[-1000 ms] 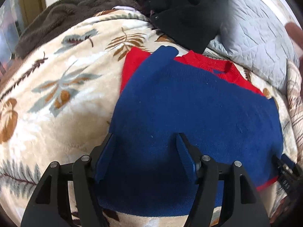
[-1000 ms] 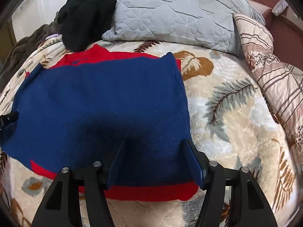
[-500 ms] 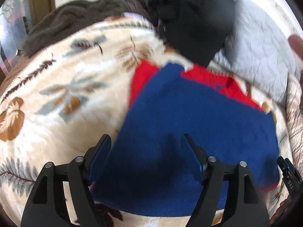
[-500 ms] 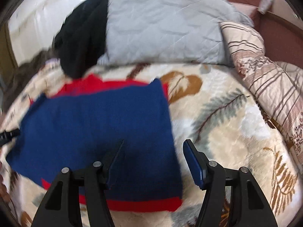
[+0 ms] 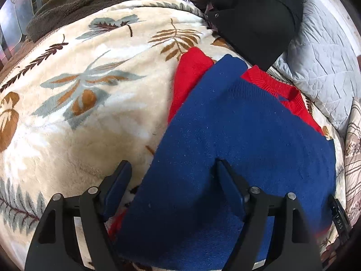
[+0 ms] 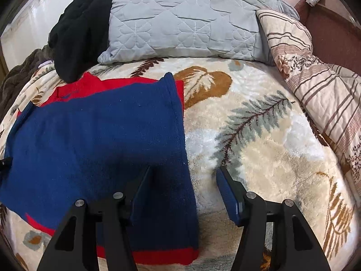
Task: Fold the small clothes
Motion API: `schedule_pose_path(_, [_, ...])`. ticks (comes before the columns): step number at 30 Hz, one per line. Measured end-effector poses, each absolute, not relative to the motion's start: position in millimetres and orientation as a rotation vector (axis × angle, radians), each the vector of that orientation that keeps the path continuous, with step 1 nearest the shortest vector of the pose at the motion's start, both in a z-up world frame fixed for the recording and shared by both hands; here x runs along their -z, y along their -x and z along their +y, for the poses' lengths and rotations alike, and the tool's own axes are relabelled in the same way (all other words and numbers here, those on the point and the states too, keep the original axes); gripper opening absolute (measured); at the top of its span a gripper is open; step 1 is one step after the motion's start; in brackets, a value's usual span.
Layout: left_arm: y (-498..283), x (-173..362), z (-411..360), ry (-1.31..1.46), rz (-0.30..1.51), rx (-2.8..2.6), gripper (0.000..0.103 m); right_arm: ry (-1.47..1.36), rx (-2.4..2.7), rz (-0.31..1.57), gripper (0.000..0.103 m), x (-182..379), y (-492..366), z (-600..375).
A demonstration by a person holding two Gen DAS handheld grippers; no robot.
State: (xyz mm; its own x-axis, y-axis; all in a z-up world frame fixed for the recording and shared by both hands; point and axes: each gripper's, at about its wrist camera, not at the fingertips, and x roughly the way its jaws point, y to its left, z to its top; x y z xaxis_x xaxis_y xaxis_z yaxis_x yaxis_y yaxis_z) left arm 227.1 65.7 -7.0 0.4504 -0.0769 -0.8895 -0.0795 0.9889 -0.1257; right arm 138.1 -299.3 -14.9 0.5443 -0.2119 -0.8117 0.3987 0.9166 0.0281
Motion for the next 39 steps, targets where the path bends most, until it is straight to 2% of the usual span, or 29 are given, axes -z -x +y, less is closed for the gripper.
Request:
schedule_pose_path(5, [-228,6,69,0.172,1.107,-0.001,0.078,-0.225,0.364,0.926,0.061,15,-137,-300])
schedule_pose_path(11, [-234,-21,61,0.166,1.027,0.075,0.078,-0.238,0.37,0.908,0.061,12,-138,-301])
schedule_pose_path(19, [-312,2,30,-0.008,1.115,0.016,0.078,-0.303,0.37,0.882,0.061,13,-147,-311])
schedule_pose_path(22, [-342,-1,62,0.13,1.112,-0.087,0.078,-0.301,0.369,0.867,0.061,11,-149,-311])
schedule_pose_path(25, [-358,9,97,0.337,1.198,-0.082,0.078,-0.31,0.368,0.831,0.061,7,-149,-313])
schedule_pose_path(28, [-351,2,96,0.278,1.16,-0.092,0.079,-0.333,0.333,0.853,0.061,14,-155,-315])
schedule_pose_path(30, [-348,6,88,0.167,1.145,-0.118,0.087,-0.367,0.304,0.894,0.059,28,-159,-318])
schedule_pose_path(36, [-299,-8,94,0.321,1.15,0.014,0.086,-0.396,0.317,0.759,0.056,0,-143,-325])
schedule_pose_path(39, [-273,4,83,0.25,1.167,0.019,0.086,-0.398,0.259,0.909,0.052,28,-159,-319])
